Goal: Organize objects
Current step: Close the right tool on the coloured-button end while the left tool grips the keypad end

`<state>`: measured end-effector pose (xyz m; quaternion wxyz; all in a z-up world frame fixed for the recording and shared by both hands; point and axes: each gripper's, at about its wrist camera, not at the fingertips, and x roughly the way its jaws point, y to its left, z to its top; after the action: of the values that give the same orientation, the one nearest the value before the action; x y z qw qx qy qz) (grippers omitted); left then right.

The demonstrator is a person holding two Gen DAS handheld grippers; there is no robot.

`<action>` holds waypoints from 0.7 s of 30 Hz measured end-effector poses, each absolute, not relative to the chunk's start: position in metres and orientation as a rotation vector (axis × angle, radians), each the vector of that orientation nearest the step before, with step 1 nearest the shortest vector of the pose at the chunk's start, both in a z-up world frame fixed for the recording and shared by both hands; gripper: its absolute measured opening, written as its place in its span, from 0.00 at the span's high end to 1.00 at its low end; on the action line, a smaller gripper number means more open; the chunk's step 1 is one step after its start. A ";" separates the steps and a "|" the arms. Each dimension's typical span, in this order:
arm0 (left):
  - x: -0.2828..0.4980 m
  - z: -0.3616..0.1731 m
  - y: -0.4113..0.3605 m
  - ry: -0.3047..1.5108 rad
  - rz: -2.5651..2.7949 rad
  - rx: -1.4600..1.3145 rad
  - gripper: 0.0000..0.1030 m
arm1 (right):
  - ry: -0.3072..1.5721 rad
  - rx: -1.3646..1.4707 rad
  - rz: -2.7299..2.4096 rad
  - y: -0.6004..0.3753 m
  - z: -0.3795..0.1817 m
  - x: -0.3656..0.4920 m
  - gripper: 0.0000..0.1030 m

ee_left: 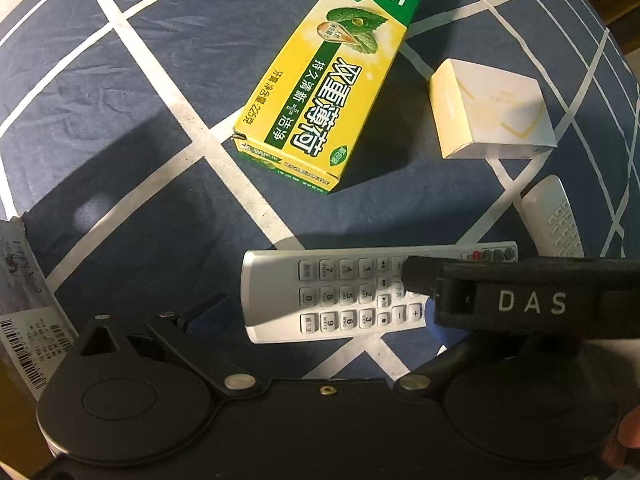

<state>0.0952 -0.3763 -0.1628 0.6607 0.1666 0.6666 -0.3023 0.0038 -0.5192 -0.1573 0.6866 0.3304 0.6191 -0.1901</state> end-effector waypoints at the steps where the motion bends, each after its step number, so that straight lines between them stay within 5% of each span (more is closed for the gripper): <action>1: 0.095 -0.164 -0.377 1.511 -0.684 0.374 0.00 | 1.384 0.741 -0.425 -0.519 -0.157 0.003 0.03; 21: 0.089 -0.147 -0.369 1.504 -0.654 0.375 0.09 | 1.347 0.715 -0.380 -0.518 -0.134 -0.029 0.09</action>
<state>0.0889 -0.3688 -0.1470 0.6666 0.1662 0.6664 -0.2897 -0.0289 -0.5184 -0.1340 0.7067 0.3217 0.6064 -0.1712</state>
